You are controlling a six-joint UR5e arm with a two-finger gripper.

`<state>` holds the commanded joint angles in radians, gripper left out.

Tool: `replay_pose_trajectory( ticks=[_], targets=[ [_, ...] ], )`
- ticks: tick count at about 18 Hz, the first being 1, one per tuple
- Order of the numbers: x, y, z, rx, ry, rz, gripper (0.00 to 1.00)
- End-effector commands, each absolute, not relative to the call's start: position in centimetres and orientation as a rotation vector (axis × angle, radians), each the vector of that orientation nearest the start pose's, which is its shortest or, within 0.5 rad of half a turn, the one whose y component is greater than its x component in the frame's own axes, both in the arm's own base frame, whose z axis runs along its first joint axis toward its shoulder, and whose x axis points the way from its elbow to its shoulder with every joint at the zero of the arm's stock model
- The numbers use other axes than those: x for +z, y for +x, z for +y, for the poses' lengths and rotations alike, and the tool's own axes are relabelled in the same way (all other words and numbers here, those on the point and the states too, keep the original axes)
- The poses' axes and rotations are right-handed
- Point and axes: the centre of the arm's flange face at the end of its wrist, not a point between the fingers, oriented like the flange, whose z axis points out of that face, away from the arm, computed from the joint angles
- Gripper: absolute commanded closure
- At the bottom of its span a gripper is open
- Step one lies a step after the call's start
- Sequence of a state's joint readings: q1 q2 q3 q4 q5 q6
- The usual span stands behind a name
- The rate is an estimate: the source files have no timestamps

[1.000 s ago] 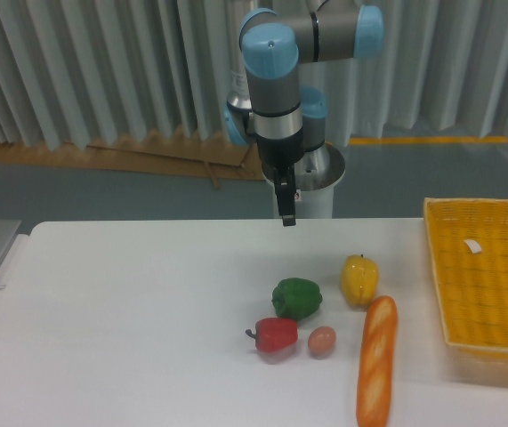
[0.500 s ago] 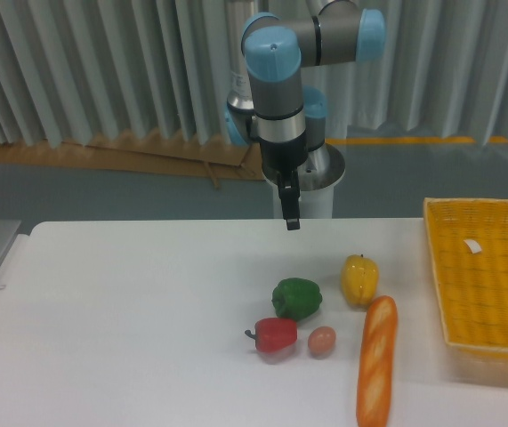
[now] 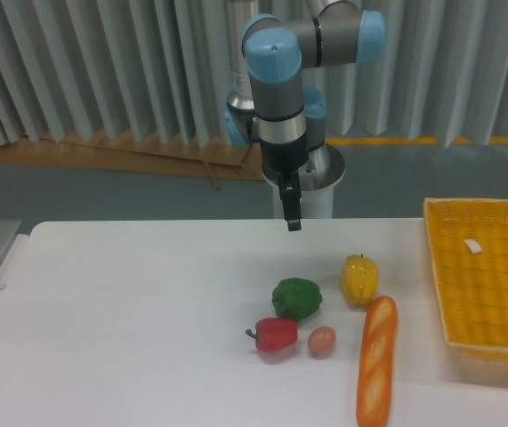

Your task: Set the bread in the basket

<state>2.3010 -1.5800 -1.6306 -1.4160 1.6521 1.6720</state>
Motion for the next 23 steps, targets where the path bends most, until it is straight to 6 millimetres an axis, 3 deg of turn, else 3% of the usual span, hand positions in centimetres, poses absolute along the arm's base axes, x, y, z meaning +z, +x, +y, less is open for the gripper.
replay_pose_trajectory(
  ticks=[5, 23],
  targets=[
    [47.24, -24.97, 45.46, 0.257, -2.892, 1.451, 0.0],
    [46.78, -25.39, 45.53, 0.247, -2.913, 1.421, 0.0]
  ],
)
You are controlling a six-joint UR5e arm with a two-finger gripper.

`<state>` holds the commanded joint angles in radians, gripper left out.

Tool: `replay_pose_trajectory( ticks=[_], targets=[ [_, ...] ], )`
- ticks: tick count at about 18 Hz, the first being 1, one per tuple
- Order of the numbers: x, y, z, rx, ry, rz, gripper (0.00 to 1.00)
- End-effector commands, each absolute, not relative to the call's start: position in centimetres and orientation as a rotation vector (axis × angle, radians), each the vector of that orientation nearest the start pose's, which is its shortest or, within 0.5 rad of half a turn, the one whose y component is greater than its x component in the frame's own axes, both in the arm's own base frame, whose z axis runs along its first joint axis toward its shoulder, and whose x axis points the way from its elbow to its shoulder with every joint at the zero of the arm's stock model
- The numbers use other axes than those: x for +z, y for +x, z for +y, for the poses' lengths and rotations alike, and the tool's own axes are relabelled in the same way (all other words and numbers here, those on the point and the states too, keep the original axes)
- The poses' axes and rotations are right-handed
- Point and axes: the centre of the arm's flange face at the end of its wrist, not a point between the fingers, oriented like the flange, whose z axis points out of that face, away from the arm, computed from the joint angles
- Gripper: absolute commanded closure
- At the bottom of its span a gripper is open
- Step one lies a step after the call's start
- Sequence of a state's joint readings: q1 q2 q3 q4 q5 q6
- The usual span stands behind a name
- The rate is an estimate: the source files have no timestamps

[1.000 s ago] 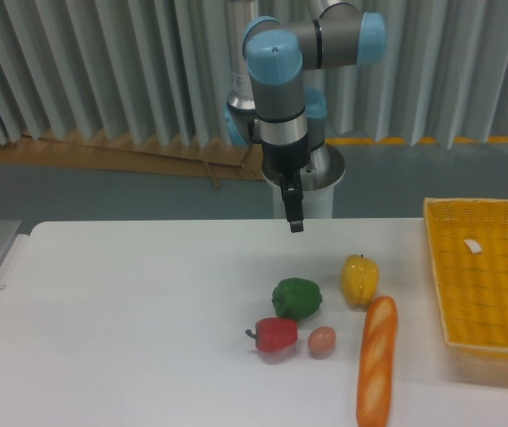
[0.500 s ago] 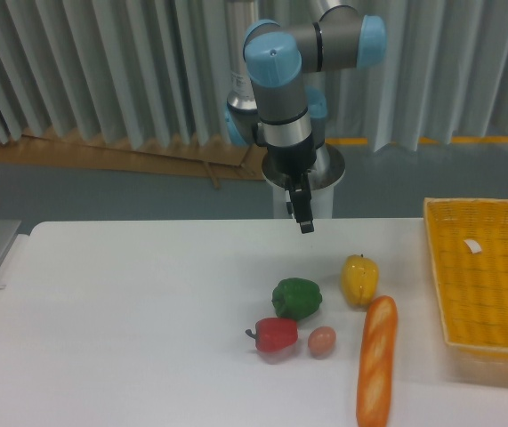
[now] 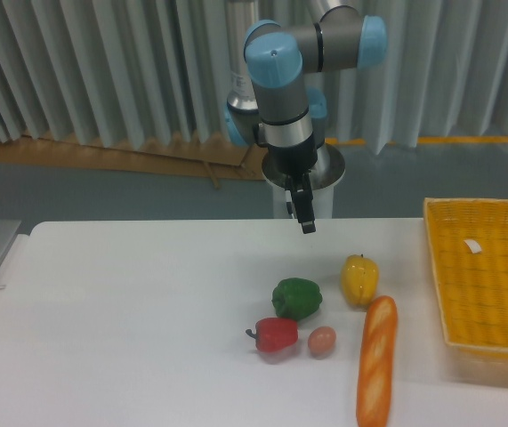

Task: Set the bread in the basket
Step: 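Move the gripper toward the orange baguette and lower over its end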

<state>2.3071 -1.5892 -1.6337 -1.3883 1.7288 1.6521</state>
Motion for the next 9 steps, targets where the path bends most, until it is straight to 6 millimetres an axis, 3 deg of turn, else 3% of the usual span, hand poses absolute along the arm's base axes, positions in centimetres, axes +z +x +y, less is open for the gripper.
replay_pose_trajectory(
  ticks=[5, 9],
  targets=[
    [46.0, -26.4, 45.6, 0.236, -3.012, 1.18, 0.0],
    [45.8, -26.6, 45.7, 0.232, -3.022, 1.157, 0.0]
  ],
)
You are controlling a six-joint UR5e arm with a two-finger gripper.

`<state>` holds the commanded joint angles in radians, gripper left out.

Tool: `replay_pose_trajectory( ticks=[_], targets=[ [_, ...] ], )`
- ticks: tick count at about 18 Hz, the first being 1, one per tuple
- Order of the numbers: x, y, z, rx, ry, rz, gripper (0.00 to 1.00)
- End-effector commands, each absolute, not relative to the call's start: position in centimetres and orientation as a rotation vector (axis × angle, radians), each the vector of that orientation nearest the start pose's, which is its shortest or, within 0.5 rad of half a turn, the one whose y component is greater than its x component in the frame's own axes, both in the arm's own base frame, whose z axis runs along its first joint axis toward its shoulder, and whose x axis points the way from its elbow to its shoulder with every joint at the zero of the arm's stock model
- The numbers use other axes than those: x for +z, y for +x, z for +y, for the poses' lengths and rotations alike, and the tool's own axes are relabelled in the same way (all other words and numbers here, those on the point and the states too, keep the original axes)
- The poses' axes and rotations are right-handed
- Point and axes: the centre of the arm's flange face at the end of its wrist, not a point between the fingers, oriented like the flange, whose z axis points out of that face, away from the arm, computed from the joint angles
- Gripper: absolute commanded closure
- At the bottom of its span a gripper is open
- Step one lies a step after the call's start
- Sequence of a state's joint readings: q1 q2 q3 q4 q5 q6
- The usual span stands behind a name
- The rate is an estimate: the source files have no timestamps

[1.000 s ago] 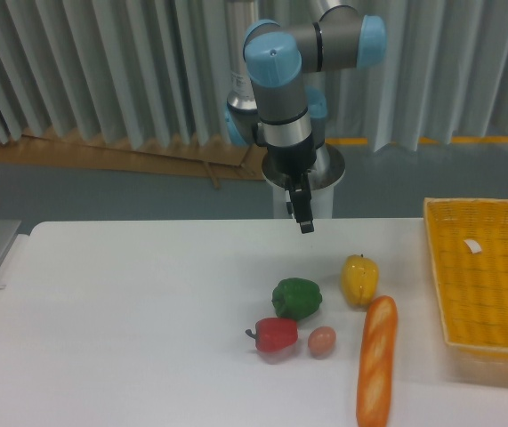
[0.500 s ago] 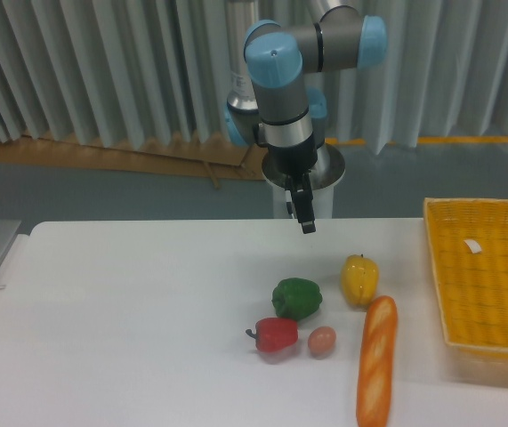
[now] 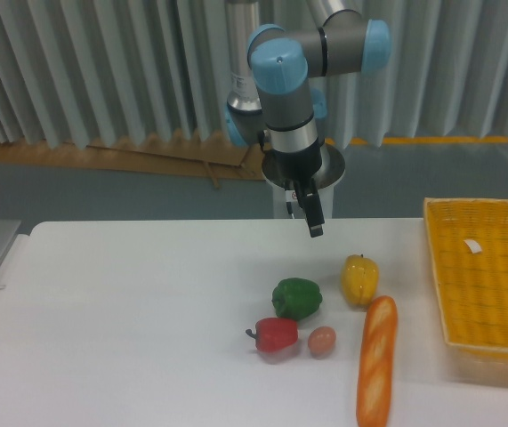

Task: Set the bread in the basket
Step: 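Move the gripper toward the orange baguette and lower over its end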

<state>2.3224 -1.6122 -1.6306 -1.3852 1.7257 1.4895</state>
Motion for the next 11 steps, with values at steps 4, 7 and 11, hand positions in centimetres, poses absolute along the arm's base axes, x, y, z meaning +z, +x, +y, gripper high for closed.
replay_pose_trajectory(
  ticks=[4, 7, 11],
  targets=[
    [45.8, -28.0, 45.2, 0.237, -3.063, 1.035, 0.0],
    [45.6, -28.7, 45.2, 0.258, -3.068, 0.992, 0.0],
    [45.4, -29.4, 45.4, 0.283, -3.065, 0.976, 0.0]
  ],
)
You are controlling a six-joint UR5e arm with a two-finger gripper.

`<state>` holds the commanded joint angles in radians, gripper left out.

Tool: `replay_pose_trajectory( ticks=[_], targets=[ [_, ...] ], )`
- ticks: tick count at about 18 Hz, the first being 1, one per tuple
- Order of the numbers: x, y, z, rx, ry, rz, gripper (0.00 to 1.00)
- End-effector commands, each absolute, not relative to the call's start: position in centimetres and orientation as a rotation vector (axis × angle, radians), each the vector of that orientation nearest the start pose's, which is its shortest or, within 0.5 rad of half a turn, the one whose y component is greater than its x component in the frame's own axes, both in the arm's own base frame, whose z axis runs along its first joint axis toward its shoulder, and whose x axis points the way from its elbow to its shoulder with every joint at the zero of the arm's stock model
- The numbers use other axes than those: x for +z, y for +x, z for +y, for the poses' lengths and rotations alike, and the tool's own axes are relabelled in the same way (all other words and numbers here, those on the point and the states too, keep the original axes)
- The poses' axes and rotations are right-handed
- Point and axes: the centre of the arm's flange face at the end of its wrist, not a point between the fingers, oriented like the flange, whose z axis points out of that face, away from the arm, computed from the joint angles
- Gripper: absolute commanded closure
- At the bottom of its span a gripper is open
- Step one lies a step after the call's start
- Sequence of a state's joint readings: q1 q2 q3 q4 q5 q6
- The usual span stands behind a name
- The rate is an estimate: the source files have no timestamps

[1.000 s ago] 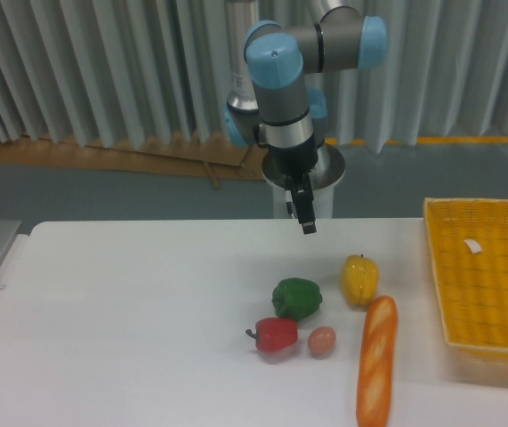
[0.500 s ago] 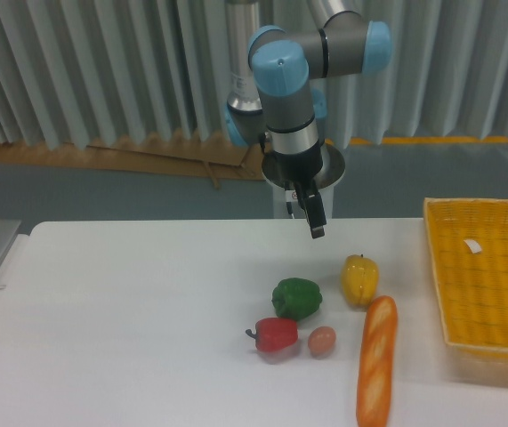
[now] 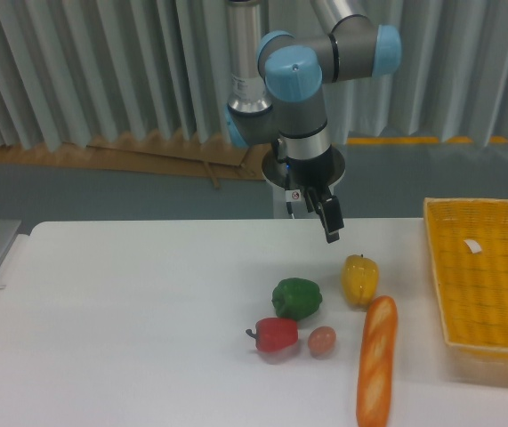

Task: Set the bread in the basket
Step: 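Move the gripper toward the orange baguette and lower over its end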

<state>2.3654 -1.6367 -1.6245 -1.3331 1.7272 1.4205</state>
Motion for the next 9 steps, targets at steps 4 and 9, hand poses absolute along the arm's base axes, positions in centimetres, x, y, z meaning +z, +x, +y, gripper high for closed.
replay_pose_trajectory(
  ticks=[4, 9],
  targets=[
    [44.71, -29.62, 45.59, 0.276, -3.067, 0.977, 0.0],
    [44.64, -30.33, 45.59, 0.293, -3.067, 0.955, 0.0]
  ],
)
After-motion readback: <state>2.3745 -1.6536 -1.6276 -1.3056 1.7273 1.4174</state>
